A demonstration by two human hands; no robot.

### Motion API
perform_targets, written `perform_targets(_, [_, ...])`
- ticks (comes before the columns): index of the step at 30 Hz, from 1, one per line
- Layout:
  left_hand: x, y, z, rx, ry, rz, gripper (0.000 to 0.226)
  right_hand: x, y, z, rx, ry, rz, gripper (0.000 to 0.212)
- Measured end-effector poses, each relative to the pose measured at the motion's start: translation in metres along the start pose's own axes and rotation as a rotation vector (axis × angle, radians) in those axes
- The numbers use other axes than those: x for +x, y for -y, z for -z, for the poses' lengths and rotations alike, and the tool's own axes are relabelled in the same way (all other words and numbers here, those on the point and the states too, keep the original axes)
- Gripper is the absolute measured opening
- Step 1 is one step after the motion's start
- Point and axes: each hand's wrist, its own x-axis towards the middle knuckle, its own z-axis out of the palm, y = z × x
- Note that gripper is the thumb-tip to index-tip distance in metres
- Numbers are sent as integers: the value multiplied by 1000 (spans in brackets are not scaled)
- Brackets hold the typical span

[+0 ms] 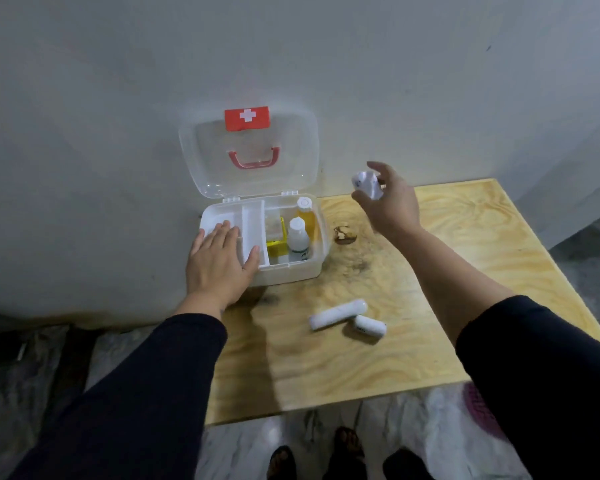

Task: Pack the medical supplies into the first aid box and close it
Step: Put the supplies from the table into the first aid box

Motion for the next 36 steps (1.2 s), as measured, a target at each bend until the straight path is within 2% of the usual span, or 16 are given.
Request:
perform_targets(3, [3, 2, 8, 15, 44, -36, 76, -20, 52, 4, 202, 11, 40, 55])
perform_targets(6, [3, 10, 14, -53, 43, -97, 83, -43, 91, -7, 385, 97, 66, 57])
perform_targets(9, [-5, 24, 14, -104, 68, -89, 97, -62, 111, -27, 420, 204, 88, 58])
perform_targets(16, [-11, 29, 10, -54, 141, -92, 100, -85, 91, -71, 200, 277, 121, 49])
perform_targets(23, [-8, 29, 11, 65, 197, -121, 97, -94, 72, -92, 19, 319, 107, 50])
perform_targets(27, [-7, 30, 12, 67, 209, -118, 96, -95, 71, -77, 21, 315, 131, 45])
perform_targets(31, [-7, 30, 13, 71, 218, -121, 96, -107, 59, -46, 37, 152, 221, 32])
perform_targets(33, [-7, 30, 13, 60, 212, -118, 94, -116, 41, -32, -28, 97, 187, 27])
perform_targets(36, [-7, 31, 13, 64, 209, -125, 94, -133, 3, -18, -241, 209, 33, 34])
